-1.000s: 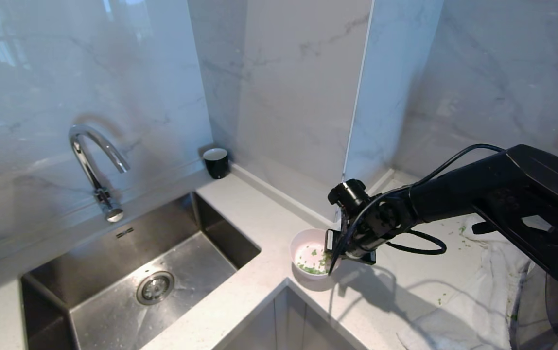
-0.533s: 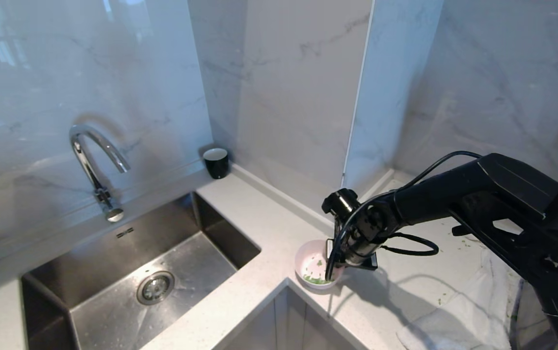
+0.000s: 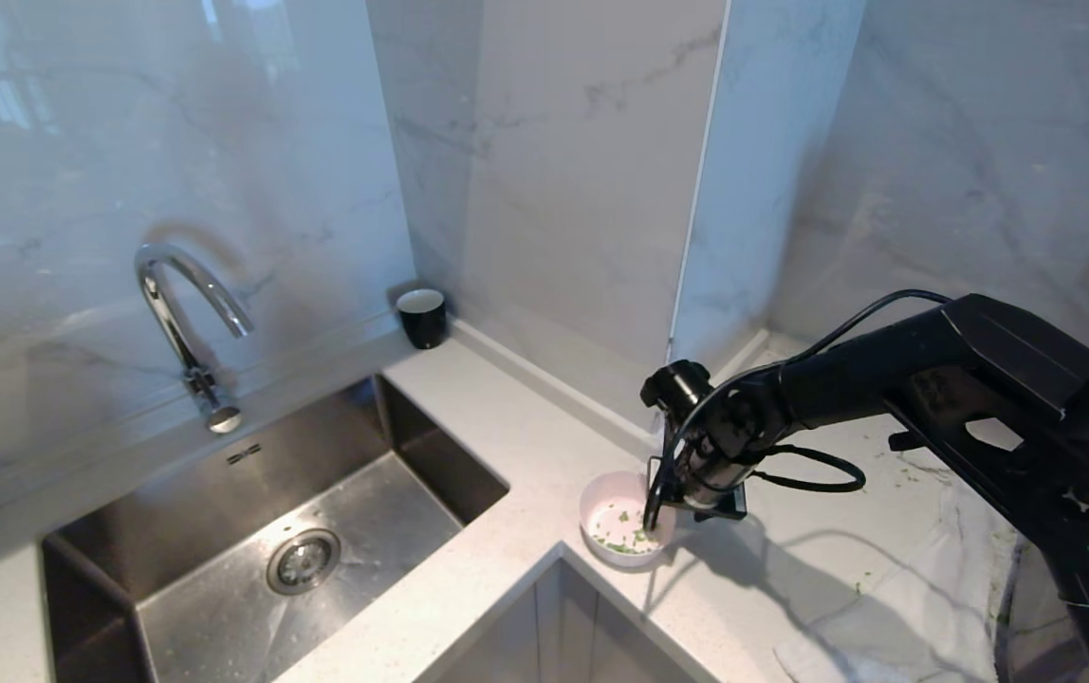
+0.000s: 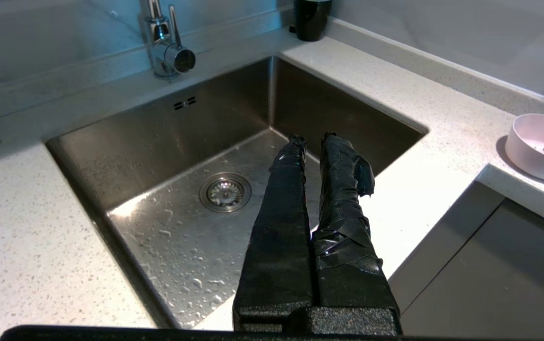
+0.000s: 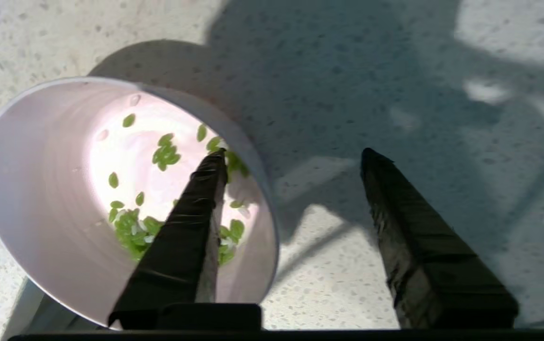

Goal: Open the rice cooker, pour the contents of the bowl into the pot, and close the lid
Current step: Place the bowl on the table, then turn on the tap

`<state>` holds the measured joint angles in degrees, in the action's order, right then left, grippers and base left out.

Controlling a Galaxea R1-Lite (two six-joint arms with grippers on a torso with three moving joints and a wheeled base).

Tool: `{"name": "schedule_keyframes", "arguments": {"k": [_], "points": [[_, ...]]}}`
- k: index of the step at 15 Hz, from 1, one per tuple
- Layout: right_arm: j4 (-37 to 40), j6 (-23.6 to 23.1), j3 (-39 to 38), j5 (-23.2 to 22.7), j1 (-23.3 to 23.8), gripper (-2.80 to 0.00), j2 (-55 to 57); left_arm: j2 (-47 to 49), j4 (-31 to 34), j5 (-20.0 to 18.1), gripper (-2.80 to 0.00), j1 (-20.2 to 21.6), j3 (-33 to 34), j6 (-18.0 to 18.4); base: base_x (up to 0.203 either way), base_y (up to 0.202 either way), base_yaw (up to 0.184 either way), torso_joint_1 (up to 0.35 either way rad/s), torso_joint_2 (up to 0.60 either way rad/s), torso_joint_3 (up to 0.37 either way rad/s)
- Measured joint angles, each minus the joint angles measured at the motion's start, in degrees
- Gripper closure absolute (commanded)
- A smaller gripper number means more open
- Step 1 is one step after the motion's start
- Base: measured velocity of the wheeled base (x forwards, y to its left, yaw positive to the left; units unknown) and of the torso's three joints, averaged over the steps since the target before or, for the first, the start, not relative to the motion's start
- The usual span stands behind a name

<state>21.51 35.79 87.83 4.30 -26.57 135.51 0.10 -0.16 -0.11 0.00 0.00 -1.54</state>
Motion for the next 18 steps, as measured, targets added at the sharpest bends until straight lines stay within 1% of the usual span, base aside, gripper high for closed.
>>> {"name": "schedule_keyframes", "arguments": {"k": [4, 7, 10, 12, 13, 18], "points": [[1.6, 1.5, -1.1, -1.5, 0.0, -2.8, -4.9, 0.0, 0.0, 0.0, 0.0, 0.0, 0.0, 0.0, 0.0, 0.0, 0.0, 0.0, 0.0, 0.0], [2.0, 2.4, -4.4, -3.2, -0.9, -2.8, -10.6, 0.0, 0.0, 0.0, 0.0, 0.0, 0.0, 0.0, 0.0, 0.0, 0.0, 0.0, 0.0, 0.0], [1.9, 2.8, -7.7, -3.9, -1.2, -2.8, -14.7, 0.0, 0.0, 0.0, 0.0, 0.0, 0.0, 0.0, 0.0, 0.0, 0.0, 0.0, 0.0, 0.0], [1.9, 2.8, -8.3, -3.9, -1.2, -2.8, -15.8, 0.0, 0.0, 0.0, 0.0, 0.0, 0.0, 0.0, 0.0, 0.0, 0.0, 0.0, 0.0, 0.0], [1.9, 2.8, -8.5, -3.9, -1.2, 0.0, -16.2, 0.0, 0.0, 0.0, 0.0, 0.0, 0.0, 0.0, 0.0, 0.0, 0.0, 0.0, 0.0, 0.0], [1.8, 2.7, -11.4, -4.0, -1.8, 0.0, -19.6, 0.0, 0.0, 0.0, 0.0, 0.0, 0.0, 0.0, 0.0, 0.0, 0.0, 0.0, 0.0, 0.0]]}}
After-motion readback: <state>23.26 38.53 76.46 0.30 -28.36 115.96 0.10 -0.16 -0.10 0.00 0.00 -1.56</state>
